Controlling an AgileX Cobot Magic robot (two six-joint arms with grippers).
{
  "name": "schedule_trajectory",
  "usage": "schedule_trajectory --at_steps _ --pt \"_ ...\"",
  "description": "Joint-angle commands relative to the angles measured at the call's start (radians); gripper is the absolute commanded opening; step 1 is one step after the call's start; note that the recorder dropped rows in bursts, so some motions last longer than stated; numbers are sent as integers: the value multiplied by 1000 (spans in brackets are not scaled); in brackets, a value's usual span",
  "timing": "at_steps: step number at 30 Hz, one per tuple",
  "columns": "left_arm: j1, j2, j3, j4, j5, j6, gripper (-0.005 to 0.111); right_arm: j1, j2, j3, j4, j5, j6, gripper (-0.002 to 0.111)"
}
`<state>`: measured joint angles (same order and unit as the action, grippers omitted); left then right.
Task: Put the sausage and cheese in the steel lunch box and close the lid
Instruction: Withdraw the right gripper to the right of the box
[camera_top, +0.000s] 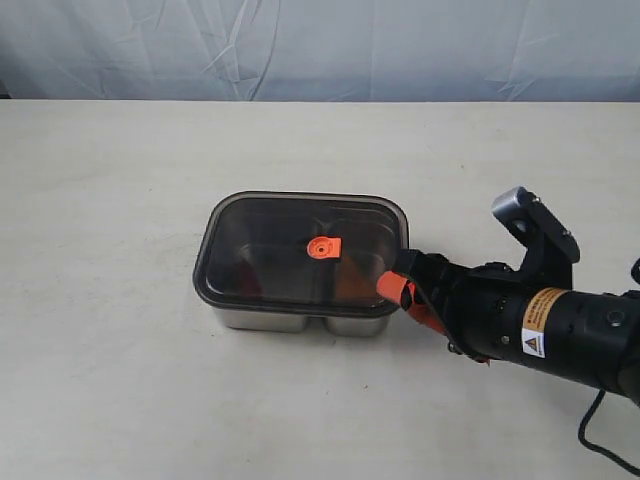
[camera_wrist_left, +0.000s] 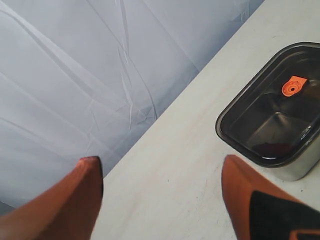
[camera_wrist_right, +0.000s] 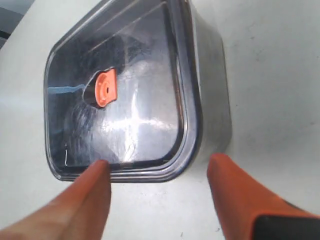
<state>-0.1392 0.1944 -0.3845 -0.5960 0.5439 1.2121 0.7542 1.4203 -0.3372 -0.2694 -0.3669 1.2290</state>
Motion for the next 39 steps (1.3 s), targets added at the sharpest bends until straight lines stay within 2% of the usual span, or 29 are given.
schedule_trajectory --at_steps 1,12,15,18,19,20,22,23,24,25,30,39 --pt "-4 -8 -3 -15 -5 -6 64 4 -80 3 -21 76 1 57" --pt "-4 -8 -3 -15 -5 -6 64 4 -224 3 -66 199 1 57" --pt "-4 -8 -3 -11 -57 60 64 4 -269 3 -73 206 1 57" --pt "-4 -8 -3 -65 -97 67 64 4 -320 3 -76 221 1 57" --pt "-4 -8 -3 -155 -95 65 64 4 -340 3 -86 225 1 56" --pt "-4 -8 -3 -212 -85 58 64 4 -350 3 -93 227 1 54" --pt "-4 -8 -3 -372 -3 -14 64 4 -377 3 -100 225 1 38" --pt "-4 -8 -3 -438 58 -17 64 4 -389 3 -116 225 1 23" --pt "-4 -8 -3 -456 75 -17 64 4 -396 3 -133 225 1 14" --pt "-4 -8 -3 -500 84 -17 64 4 -404 3 -170 225 1 -1" --pt "-4 -8 -3 -677 43 -17 64 4 -406 3 -178 221 1 0" --pt "-4 -8 -3 -719 -34 -29 64 4 -407 3 -261 195 1 0"
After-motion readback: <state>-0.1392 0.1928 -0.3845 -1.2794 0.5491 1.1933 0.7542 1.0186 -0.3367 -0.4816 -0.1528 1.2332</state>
